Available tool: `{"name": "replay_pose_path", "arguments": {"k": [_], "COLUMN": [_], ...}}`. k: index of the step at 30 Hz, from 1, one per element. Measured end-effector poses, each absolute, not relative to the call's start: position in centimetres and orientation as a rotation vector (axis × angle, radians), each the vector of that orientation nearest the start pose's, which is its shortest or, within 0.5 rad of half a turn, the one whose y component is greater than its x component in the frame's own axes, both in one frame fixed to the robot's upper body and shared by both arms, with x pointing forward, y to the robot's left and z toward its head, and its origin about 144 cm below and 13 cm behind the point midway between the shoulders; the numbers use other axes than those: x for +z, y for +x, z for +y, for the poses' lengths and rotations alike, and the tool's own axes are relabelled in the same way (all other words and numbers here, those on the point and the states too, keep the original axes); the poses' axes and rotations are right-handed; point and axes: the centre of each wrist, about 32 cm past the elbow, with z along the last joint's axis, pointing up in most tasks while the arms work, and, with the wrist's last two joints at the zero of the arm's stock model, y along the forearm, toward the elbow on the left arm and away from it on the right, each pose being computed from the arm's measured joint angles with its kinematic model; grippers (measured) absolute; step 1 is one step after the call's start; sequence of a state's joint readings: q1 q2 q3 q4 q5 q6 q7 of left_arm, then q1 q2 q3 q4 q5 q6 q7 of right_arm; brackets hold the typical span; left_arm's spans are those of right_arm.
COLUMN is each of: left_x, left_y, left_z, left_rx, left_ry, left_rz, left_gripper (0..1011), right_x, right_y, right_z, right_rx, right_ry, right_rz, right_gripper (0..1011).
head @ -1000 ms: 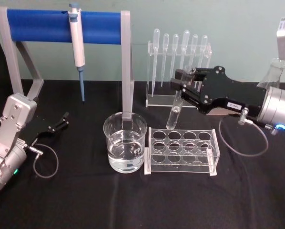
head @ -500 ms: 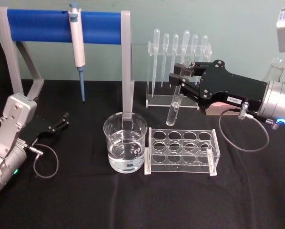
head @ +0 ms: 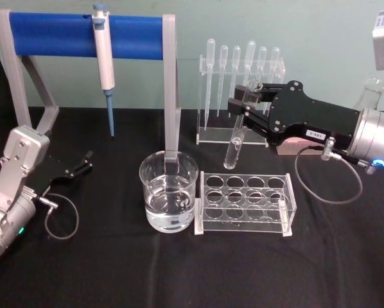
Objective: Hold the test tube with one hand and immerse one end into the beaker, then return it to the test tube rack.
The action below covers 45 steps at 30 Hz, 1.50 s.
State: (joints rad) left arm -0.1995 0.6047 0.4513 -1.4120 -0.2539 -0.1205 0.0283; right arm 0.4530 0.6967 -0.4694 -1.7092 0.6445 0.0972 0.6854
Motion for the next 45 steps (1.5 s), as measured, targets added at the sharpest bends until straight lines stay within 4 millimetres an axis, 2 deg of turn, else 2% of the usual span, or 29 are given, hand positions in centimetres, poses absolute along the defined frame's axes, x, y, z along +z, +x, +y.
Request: {"name": "replay_pose_path", "arguments": {"k": [45], "left_x": [113.98], "left_y": [48.86], "left_z": [30.97], "left_rx": [1.248], "left_ry": [0.304], "left_rz": [-0.285], "left_gripper": [1000], "right_x": [130.66], "right_y": [52.07], "right_z": [-27.80], "right_rx": [-0.452], "right_ry": [-0.055], "right_rz": [-0.209], "right_gripper": [238]}}
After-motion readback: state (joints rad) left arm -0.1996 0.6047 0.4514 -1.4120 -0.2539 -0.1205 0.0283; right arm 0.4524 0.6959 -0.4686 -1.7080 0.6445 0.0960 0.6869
